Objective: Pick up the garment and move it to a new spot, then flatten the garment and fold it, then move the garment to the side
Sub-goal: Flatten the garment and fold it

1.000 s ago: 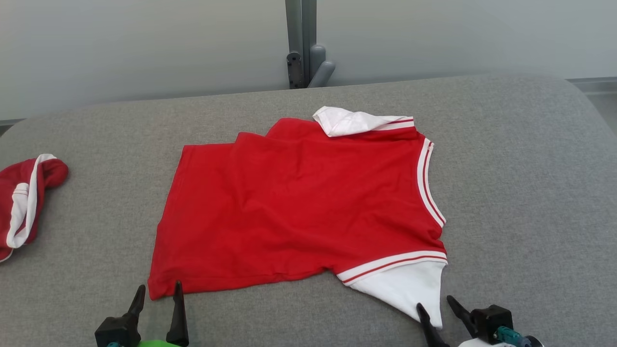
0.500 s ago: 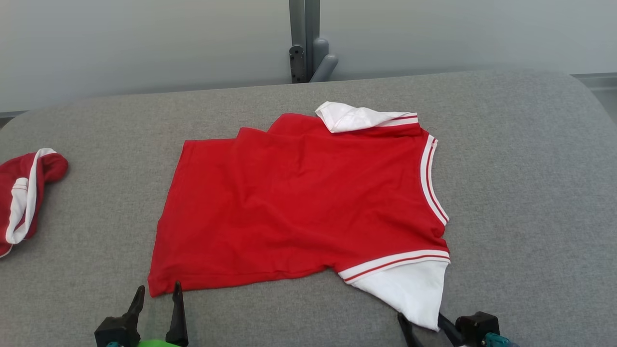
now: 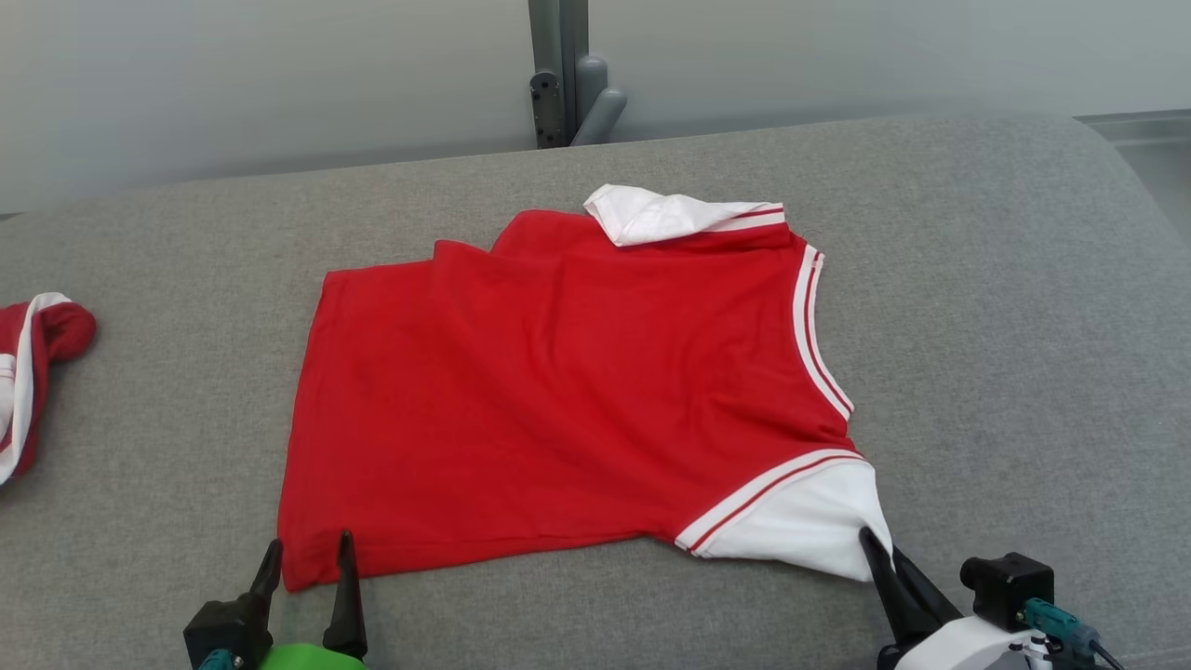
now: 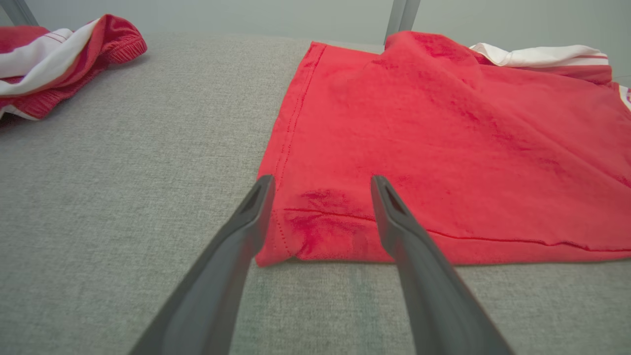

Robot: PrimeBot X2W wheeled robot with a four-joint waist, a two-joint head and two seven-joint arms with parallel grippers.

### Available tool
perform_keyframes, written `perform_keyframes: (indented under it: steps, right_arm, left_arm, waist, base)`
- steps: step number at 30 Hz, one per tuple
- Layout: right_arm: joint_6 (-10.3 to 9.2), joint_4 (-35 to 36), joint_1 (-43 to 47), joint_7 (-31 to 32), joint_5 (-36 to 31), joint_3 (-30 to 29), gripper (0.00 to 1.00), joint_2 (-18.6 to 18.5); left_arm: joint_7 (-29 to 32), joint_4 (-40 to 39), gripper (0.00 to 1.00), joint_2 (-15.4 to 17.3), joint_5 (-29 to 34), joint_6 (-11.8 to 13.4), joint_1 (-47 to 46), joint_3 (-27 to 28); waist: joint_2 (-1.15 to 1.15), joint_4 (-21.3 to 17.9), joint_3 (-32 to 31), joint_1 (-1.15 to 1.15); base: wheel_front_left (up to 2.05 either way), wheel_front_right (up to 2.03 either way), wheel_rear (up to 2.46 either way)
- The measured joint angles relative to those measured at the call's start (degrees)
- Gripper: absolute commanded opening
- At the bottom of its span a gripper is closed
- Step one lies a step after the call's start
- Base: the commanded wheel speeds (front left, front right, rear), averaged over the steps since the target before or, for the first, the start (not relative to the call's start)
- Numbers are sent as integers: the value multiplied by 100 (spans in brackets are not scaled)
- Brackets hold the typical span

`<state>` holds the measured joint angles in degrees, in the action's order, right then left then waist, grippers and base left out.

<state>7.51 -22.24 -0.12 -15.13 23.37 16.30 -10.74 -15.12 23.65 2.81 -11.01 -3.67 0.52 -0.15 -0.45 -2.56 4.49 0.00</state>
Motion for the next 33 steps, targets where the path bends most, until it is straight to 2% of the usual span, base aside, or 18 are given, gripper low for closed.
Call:
perform_keyframes:
  steps: [8,13,17,29,31,32,33]
  right_arm:
    - [0,12,8,0,-109,-90,0,-87]
    - [0,0,-17,0,-148,-133,0,-79]
    - [0,2,-30,0,-197,-160,0,-71]
    - [0,-14,-128,0,-236,-101,0,-29]
    - [0,-18,-129,0,-232,-94,0,-24]
    - [0,-21,-131,0,-230,-90,0,-24]
    - [0,-21,-135,0,-227,-88,0,-24]
  left_arm:
    - [0,225,100,-1,-244,169,-130,80]
    - [-1,476,100,-3,-420,175,-170,210]
    - [0,666,100,-3,-632,71,-223,230]
    - [0,834,100,-3,-686,-138,-388,338]
    - [0,865,84,-3,-686,-163,-399,323]
    - [0,893,69,-2,-684,-172,-412,308]
    - [0,907,41,-3,-684,-186,-427,298]
  waist:
    - [0,-89,121,0]
    - [0,-116,209,0]
    - [0,-127,264,0]
    - [0,-206,325,0]
    - [0,-215,335,0]
    - [0,-219,341,0]
    - [0,-222,347,0]
  base:
    - [0,0,0]
    - [0,0,0]
    - [0,0,0]
    - [0,0,0]
    - [0,0,0]
    - [0,0,0]
    - [0,0,0]
